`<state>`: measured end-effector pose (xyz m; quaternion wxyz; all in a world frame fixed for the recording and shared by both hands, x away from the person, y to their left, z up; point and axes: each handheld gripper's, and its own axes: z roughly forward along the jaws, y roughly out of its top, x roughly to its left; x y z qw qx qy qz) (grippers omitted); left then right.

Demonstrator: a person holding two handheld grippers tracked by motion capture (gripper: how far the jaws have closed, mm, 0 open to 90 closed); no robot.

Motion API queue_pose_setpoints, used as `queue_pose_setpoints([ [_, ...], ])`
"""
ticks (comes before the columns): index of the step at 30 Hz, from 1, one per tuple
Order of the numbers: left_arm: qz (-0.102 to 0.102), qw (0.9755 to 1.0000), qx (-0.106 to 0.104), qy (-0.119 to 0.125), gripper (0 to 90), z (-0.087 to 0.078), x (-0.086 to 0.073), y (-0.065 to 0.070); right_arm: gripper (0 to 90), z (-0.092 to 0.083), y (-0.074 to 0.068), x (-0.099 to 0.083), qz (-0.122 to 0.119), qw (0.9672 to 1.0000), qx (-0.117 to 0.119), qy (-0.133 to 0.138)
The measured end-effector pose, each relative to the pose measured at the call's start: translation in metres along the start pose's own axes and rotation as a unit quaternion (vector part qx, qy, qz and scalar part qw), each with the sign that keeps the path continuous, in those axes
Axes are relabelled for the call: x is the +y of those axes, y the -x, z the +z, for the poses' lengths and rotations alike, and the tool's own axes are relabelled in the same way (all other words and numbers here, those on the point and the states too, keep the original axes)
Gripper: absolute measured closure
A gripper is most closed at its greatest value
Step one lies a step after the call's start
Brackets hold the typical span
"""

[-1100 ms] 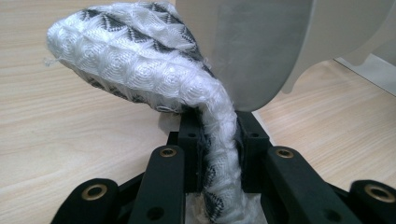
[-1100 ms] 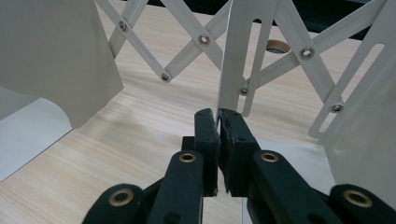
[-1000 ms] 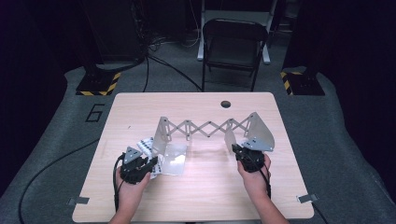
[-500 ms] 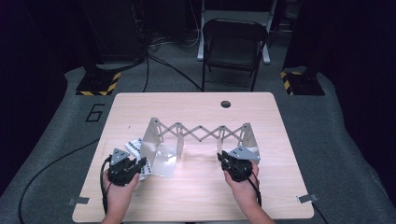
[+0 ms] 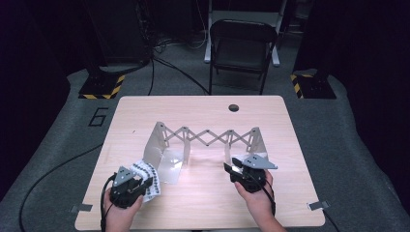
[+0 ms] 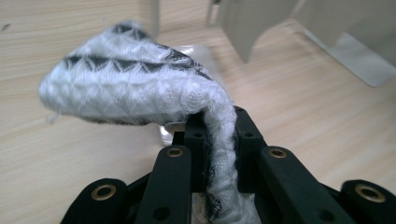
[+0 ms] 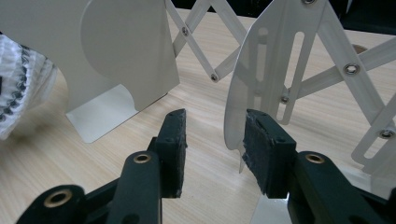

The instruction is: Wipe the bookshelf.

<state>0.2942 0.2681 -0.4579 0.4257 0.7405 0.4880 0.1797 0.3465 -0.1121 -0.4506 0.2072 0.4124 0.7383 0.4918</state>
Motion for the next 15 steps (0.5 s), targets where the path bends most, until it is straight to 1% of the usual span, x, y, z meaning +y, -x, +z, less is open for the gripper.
queue_pose_setpoints([
  [1, 0.006, 0.9999, -0.009, -0.006, 79.7, -0.001, -0.001, 0.005, 58.8, -0.002, 0.000, 0.000, 0.002, 1.0000, 0.002, 0.001],
  [2, 0.006, 0.9999, -0.009, -0.006, 79.7, -0.001, -0.001, 0.005, 58.8, -0.002, 0.000, 0.000, 0.002, 1.0000, 0.002, 0.001],
  [3, 0.015, 0.9996, -0.025, -0.007, 79.7, 0.000, -0.001, 0.014, 58.5, -0.006, 0.001, -0.001, 0.003, 1.0000, 0.005, 0.001],
  [4, 0.015, 0.9996, -0.025, -0.007, 79.7, 0.000, -0.001, 0.014, 58.5, -0.006, 0.001, -0.001, 0.003, 1.0000, 0.005, 0.001],
  [5, 0.025, 0.9991, -0.033, -0.008, 79.7, 0.002, 0.001, 0.019, 58.4, -0.008, 0.001, -0.002, 0.002, 1.0000, 0.006, 0.001],
  [6, 0.028, 0.9990, -0.036, -0.005, 79.7, 0.004, 0.002, 0.024, 58.4, -0.010, 0.002, -0.003, 0.004, 1.0000, 0.006, 0.000],
  [7, 0.041, 0.9984, -0.040, -0.004, 79.7, 0.008, 0.007, 0.030, 58.2, -0.013, 0.003, -0.004, 0.004, 1.0000, 0.005, 0.003],
  [8, 0.045, 0.9983, -0.036, -0.002, 79.7, 0.011, 0.009, 0.033, 58.2, -0.014, 0.004, -0.005, 0.004, 1.0000, 0.004, 0.004],
  [9, 0.045, 0.9983, -0.036, -0.002, 79.7, 0.011, 0.009, 0.033, 58.2, -0.014, 0.004, -0.005, 0.004, 1.0000, 0.004, 0.004],
  [10, 0.047, 0.9984, -0.031, -0.005, 79.7, 0.019, 0.014, 0.033, 58.0, -0.015, 0.006, -0.007, 0.011, 0.9999, 0.006, 0.004],
  [11, 0.043, 0.9986, -0.029, -0.009, 79.6, 0.025, 0.016, 0.030, 57.9, -0.014, 0.007, -0.007, 0.011, 0.9999, 0.005, 0.004],
  [13, 0.035, 0.9991, -0.018, -0.016, 79.4, 0.037, 0.018, 0.022, 57.7, -0.012, 0.008, -0.009, 0.015, 0.9999, 0.007, 0.002],
  [15, 0.030, 0.9993, -0.004, -0.020, 77.0, 0.049, 0.020, 0.014, 57.6, -0.010, 0.008, -0.011, 0.013, 0.9999, 0.010, -0.003],
])
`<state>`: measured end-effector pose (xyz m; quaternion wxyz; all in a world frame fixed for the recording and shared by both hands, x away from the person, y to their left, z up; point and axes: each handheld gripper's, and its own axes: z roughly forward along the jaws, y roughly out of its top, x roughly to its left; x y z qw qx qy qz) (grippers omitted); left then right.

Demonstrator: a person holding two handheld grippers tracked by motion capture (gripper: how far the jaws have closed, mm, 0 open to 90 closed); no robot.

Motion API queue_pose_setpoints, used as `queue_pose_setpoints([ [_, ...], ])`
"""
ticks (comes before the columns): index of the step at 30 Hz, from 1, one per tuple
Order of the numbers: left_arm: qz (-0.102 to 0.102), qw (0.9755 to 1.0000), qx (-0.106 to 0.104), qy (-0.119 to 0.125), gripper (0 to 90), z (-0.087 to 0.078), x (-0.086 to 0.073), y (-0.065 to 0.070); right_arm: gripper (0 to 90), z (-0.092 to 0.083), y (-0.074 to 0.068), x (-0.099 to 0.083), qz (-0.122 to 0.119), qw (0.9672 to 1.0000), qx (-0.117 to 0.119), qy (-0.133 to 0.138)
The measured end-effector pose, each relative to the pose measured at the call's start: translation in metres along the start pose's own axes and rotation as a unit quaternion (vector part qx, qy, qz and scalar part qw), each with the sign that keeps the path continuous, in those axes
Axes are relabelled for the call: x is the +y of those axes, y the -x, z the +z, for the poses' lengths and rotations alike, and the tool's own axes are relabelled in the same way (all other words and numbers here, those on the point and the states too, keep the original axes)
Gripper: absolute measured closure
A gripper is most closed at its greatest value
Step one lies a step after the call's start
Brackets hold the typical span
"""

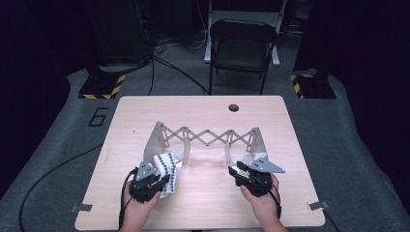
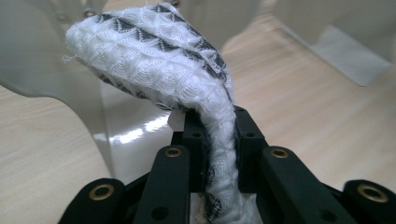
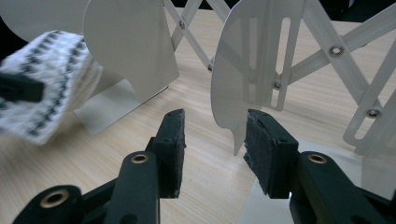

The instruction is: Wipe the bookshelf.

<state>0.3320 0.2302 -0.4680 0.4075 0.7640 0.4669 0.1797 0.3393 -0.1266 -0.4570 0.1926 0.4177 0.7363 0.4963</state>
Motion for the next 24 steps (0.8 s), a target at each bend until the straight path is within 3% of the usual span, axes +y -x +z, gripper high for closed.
queue_pose_setpoints([
  [2, -0.004, 1.0000, 0.006, -0.002, 69.4, 0.006, 0.000, -0.003, 57.5, 0.001, 0.000, -0.001, 0.001, 1.0000, 0.000, -0.001],
  [4, -0.006, 0.9999, 0.013, -0.008, 67.5, 0.014, 0.000, -0.006, 56.9, 0.003, 0.001, -0.003, 0.002, 1.0000, 0.001, -0.006],
  [8, 0.011, 0.9988, 0.044, -0.017, 67.0, 0.028, -0.001, -0.002, 56.2, 0.003, 0.003, -0.004, 0.009, 0.9999, 0.002, -0.006],
  [12, 0.002, 0.9986, 0.052, -0.012, 66.0, 0.034, 0.001, -0.001, 55.1, 0.003, 0.002, -0.005, 0.007, 1.0000, 0.002, -0.006],
  [16, 0.015, 0.9978, 0.064, -0.005, 76.6, 0.044, 0.007, 0.003, 54.5, 0.004, 0.003, -0.006, 0.011, 0.9999, 0.005, -0.005],
  [18, 0.005, 0.9975, 0.071, -0.007, 78.0, 0.052, 0.009, 0.001, 54.5, 0.004, 0.004, -0.006, 0.012, 0.9999, 0.005, -0.006],
  [21, 0.018, 0.9945, 0.101, -0.023, 80.2, 0.069, 0.011, 0.003, 54.4, 0.002, 0.005, -0.006, 0.011, 0.9999, 0.003, -0.003],
  [24, 0.032, 0.9928, 0.110, -0.034, 80.3, 0.075, 0.012, 0.006, 54.4, 0.002, 0.006, -0.007, 0.014, 0.9999, 0.002, -0.003],
])
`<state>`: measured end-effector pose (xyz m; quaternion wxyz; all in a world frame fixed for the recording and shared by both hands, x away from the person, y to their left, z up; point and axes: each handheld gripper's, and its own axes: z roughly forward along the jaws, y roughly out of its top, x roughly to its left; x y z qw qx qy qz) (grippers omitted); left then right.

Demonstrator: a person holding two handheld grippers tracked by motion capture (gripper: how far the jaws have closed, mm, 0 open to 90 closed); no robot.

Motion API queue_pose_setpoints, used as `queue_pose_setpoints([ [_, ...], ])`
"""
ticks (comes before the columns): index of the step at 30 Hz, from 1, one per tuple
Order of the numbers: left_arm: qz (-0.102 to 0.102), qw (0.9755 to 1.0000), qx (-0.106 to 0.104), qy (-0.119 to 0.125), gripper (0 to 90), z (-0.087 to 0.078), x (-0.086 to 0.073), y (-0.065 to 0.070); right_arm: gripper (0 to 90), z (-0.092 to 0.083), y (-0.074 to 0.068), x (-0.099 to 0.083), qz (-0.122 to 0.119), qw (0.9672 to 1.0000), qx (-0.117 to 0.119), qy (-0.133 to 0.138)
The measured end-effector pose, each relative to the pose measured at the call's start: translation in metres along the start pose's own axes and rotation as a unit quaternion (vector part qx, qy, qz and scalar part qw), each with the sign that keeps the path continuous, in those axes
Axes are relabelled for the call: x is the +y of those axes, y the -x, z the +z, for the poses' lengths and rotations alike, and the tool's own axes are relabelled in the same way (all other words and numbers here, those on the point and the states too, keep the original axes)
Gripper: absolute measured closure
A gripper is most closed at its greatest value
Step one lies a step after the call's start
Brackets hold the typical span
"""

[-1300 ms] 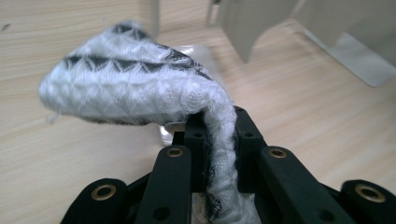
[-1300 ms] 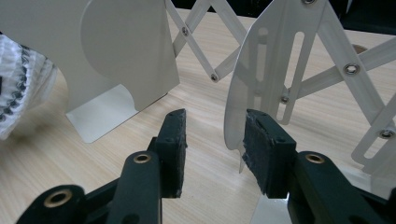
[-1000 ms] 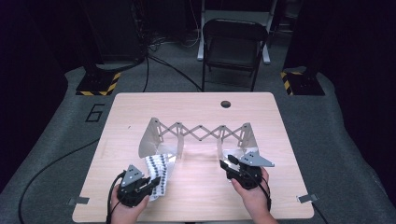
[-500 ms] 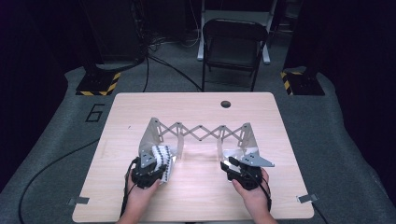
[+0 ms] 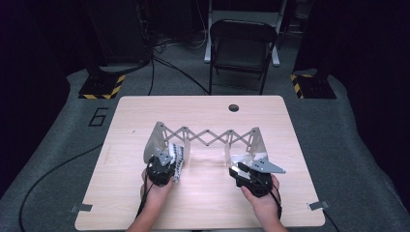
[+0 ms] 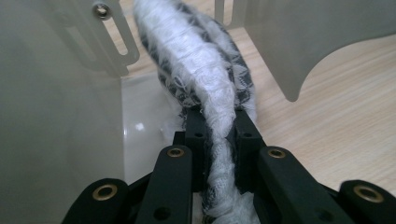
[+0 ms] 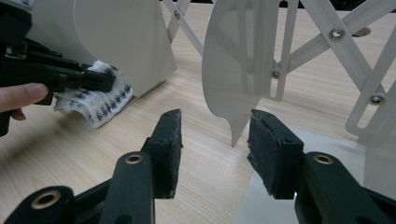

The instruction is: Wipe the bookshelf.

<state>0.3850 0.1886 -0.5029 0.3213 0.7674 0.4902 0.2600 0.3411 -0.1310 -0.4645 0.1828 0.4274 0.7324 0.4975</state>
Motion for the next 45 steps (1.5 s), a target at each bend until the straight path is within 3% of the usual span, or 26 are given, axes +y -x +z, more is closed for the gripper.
queue_pose_setpoints([
  [2, 0.008, 0.9999, 0.003, -0.006, 80.3, 0.003, 0.000, 0.002, 54.2, -0.003, 0.001, 0.001, -0.006, 1.0000, -0.002, 0.005],
  [5, -0.011, 0.9999, 0.005, -0.001, 80.3, 0.004, 0.003, -0.004, 53.8, -0.016, -0.001, 0.010, -0.021, 0.9990, -0.008, 0.038],
  [11, -0.017, 0.9998, 0.011, 0.001, 80.2, 0.004, 0.013, -0.008, 54.5, -0.028, 0.000, 0.021, -0.025, 0.9981, -0.022, 0.052],
  [14, -0.017, 0.9997, 0.006, -0.017, 80.2, 0.009, 0.010, -0.011, 54.5, -0.038, 0.000, 0.035, -0.028, 0.9970, -0.026, 0.067],
  [16, -0.011, 0.9997, 0.007, -0.020, 80.2, 0.010, 0.007, -0.008, 54.2, -0.047, 0.002, 0.046, -0.039, 0.9948, -0.046, 0.082],
  [18, -0.007, 0.9997, 0.005, -0.023, 80.2, 0.009, 0.005, -0.006, 54.2, -0.049, 0.009, 0.054, -0.037, 0.9952, -0.059, 0.069],
  [23, -0.007, 0.9997, -0.004, -0.023, 80.2, 0.005, -0.002, -0.007, 54.2, -0.051, 0.025, 0.060, -0.019, 0.9938, -0.084, 0.071],
  [24, -0.021, 0.9995, -0.009, -0.020, 80.3, 0.002, -0.006, -0.007, 54.2, -0.052, 0.026, 0.062, -0.018, 0.9931, -0.089, 0.073],
  [25, -0.021, 0.9995, -0.009, -0.020, 80.3, 0.002, -0.006, -0.007, 54.2, -0.053, 0.028, 0.063, -0.022, 0.9925, -0.095, 0.073],
  [28, -0.003, 0.9997, -0.005, -0.025, 80.3, -0.001, -0.009, -0.005, 54.2, -0.052, 0.036, 0.067, -0.024, 0.9905, -0.116, 0.070],
  [31, -0.002, 0.9996, -0.003, -0.030, 80.3, 0.000, -0.005, -0.004, 55.5, -0.049, 0.043, 0.068, -0.013, 0.9900, -0.127, 0.060],
  [33, 0.000, 0.9994, 0.000, -0.033, 80.2, 0.005, 0.002, -0.002, 66.1, -0.044, 0.052, 0.067, -0.005, 0.9895, -0.138, 0.041],
  [35, 0.003, 0.9994, 0.003, -0.034, 80.1, 0.008, 0.005, -0.001, 70.5, -0.044, 0.054, 0.066, -0.003, 0.9895, -0.140, 0.036],
  [36, 0.004, 0.9993, 0.005, -0.036, 80.0, 0.011, 0.009, 0.000, 78.9, -0.042, 0.056, 0.062, 0.002, 0.9914, -0.127, 0.033],
  [37, 0.002, 0.9993, 0.008, -0.036, 80.0, 0.013, 0.012, 0.001, 80.9, -0.042, 0.056, 0.062, 0.000, 0.9915, -0.126, 0.030],
  [40, -0.001, 0.9992, 0.014, -0.037, 80.0, 0.019, 0.018, 0.000, 82.7, -0.041, 0.053, 0.060, -0.005, 0.9896, -0.139, 0.037],
  [45, -0.011, 0.9989, 0.027, -0.038, 79.7, 0.032, 0.026, -0.003, 82.9, -0.042, 0.054, 0.059, -0.001, 0.9898, -0.136, 0.040],
])
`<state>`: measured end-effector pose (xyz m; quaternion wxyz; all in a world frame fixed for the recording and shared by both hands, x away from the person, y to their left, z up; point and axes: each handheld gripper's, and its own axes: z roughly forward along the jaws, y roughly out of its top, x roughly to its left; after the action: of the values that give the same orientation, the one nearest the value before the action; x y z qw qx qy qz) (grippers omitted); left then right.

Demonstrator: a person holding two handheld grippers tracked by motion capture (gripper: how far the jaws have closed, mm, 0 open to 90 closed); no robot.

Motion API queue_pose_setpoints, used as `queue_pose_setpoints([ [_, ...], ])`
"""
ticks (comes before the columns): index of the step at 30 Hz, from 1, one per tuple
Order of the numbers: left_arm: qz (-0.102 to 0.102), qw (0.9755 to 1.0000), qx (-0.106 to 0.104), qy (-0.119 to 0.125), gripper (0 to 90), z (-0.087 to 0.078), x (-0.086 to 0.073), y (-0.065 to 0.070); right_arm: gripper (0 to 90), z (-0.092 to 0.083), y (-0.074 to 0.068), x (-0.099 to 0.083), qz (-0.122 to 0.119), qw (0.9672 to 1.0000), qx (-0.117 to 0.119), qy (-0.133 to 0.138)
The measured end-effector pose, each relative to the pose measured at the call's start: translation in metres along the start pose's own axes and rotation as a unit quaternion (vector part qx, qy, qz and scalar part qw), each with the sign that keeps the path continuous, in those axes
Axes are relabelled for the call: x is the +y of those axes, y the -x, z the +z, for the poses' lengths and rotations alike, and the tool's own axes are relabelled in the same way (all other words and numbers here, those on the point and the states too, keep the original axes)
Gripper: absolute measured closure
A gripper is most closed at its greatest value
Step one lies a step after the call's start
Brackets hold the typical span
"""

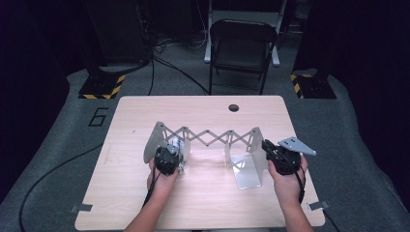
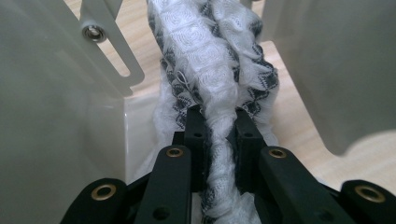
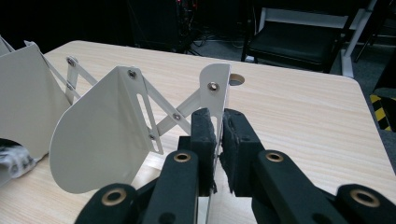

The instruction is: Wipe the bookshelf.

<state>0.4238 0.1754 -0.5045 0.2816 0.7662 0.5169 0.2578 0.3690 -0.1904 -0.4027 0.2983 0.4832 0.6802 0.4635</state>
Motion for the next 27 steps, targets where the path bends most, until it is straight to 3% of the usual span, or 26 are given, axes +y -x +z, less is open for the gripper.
queue_pose_setpoints([
  [3, 0.007, 0.9999, -0.004, -0.007, 80.0, 0.001, -0.004, 0.000, 82.9, 0.000, -0.001, 0.000, 0.000, 1.0000, -0.002, 0.001],
  [7, 0.045, 0.9988, -0.012, -0.017, 80.0, -0.016, -0.020, 0.004, 83.1, 0.000, -0.001, -0.001, 0.003, 1.0000, -0.001, 0.002],
  [14, 0.059, 0.9976, -0.034, -0.011, 80.0, -0.039, -0.044, 0.010, 83.1, 0.000, -0.001, -0.003, 0.008, 1.0000, -0.001, -0.002],
  [17, 0.053, 0.9978, -0.037, -0.015, 79.9, -0.036, -0.040, 0.008, 82.9, 0.000, -0.001, -0.003, 0.006, 1.0000, 0.000, -0.004],
  [23, 0.030, 0.9988, -0.036, -0.018, 79.4, -0.010, -0.014, 0.003, 82.5, 0.001, -0.001, -0.007, 0.006, 0.9999, -0.002, -0.009],
  [25, 0.015, 0.9995, -0.026, -0.010, 79.3, -0.001, -0.006, 0.004, 82.4, 0.001, -0.001, -0.007, 0.006, 1.0000, 0.000, -0.008],
  [27, 0.015, 0.9995, -0.027, -0.012, 79.3, 0.000, -0.005, 0.003, 82.4, 0.002, 0.000, -0.008, 0.009, 1.0000, 0.002, -0.004],
])
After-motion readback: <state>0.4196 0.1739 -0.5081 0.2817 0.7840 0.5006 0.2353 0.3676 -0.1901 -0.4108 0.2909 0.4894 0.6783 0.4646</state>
